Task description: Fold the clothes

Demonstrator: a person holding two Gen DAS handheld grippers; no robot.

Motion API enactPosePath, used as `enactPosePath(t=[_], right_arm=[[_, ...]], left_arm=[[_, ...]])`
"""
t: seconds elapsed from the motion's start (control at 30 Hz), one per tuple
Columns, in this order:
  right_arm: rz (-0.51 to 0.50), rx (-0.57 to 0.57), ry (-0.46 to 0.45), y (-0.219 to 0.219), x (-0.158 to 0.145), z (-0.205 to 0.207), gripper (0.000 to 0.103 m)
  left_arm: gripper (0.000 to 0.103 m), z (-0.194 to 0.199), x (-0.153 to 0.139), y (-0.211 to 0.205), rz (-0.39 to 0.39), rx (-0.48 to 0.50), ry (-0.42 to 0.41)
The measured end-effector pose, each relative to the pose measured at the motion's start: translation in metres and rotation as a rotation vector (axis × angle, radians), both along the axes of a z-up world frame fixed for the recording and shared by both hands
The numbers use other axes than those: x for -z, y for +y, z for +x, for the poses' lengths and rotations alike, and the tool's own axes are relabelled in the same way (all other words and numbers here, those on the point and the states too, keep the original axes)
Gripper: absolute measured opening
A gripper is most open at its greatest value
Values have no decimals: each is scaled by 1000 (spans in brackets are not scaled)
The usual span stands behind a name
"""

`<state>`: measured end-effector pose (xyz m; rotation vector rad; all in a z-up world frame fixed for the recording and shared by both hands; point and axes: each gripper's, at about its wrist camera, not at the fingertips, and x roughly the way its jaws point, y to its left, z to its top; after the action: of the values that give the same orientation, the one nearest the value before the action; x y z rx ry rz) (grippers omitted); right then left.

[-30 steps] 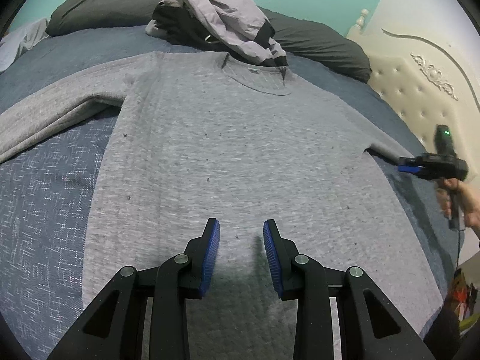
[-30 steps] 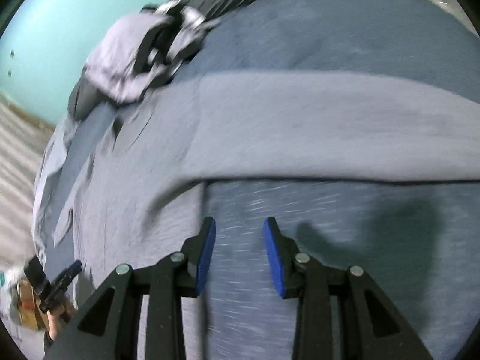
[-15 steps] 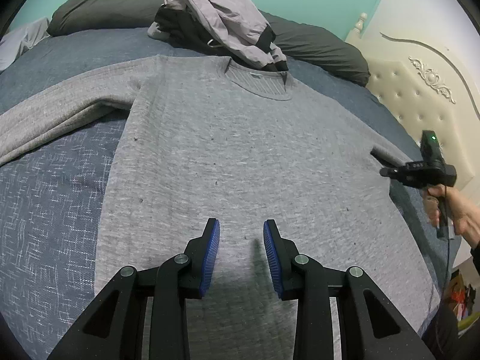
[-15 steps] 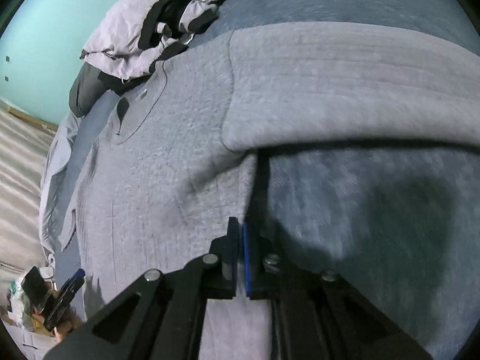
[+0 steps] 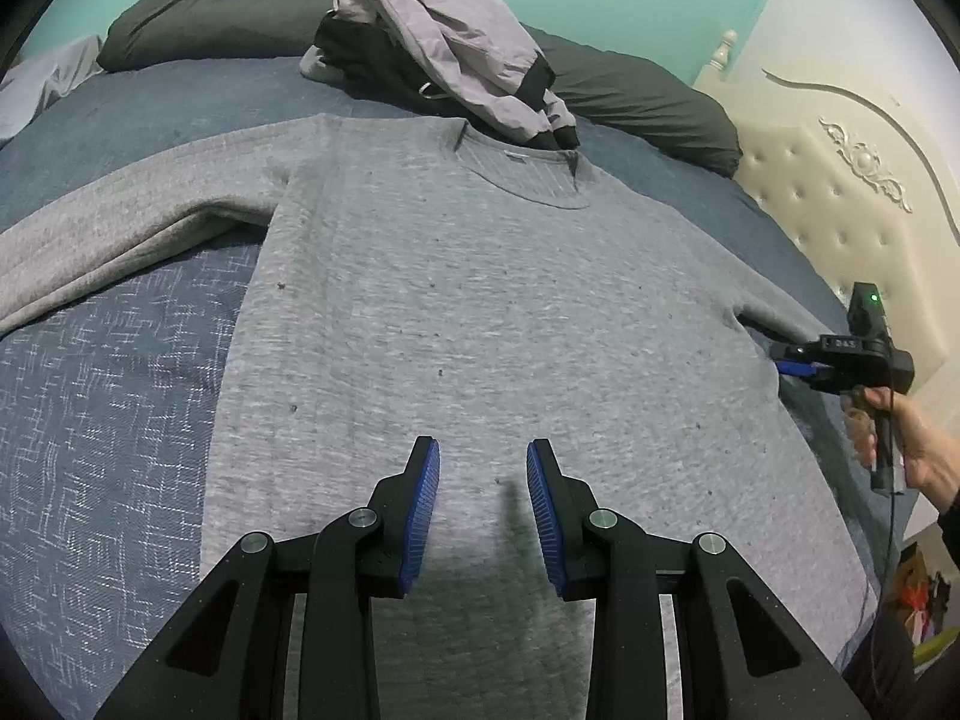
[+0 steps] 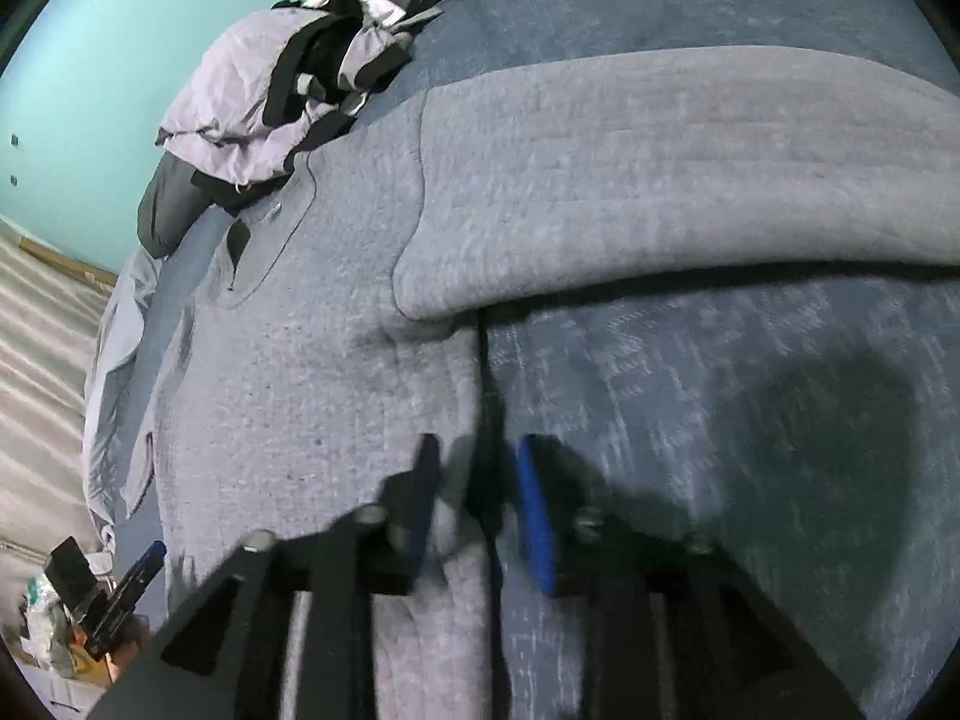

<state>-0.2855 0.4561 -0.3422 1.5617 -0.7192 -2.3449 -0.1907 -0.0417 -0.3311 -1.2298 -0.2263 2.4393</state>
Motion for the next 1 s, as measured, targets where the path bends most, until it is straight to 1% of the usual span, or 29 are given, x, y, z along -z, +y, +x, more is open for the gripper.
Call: enactPosePath(t=[0.1, 0.23, 0.33, 0.43, 0.47, 0.5, 0.57, 0.67, 0.73, 0.83, 1.0], right_arm=[[1, -30, -20, 0, -5, 18, 31], [41, -94, -66, -8, -11, 45, 31], [71, -148, -111, -14, -18, 70, 31], [82, -187, -170, -20, -21, 96, 31], [83, -201, -184, -22, -23, 105, 32], [82, -214, -195, -25, -25, 114, 32], [72, -232, -210, -29, -25, 131, 34], [71, -247, -254, -35, -20, 152, 35], [74, -254, -282, -40, -16, 164, 35], [78, -262, -299, -47, -14, 177, 35], [73, -251, -303, -49, -13, 191, 35]], left_arm=[[33, 2, -4, -4, 16, 5, -10], [33, 6, -17, -16, 46, -8, -41], [33, 17, -29, -28, 33, 1, -59], [33, 31, -38, -46, 17, 13, -98], [37, 36, -40, -52, 5, 12, -115], [45, 42, -41, -58, -18, 12, -130], [48, 53, -42, -70, -63, 13, -156], [48, 72, -39, -85, -110, 26, -211], [48, 84, -33, -92, -120, 40, -253], [49, 95, -23, -97, -119, 47, -298], [49, 111, -5, -104, -111, 50, -365]])
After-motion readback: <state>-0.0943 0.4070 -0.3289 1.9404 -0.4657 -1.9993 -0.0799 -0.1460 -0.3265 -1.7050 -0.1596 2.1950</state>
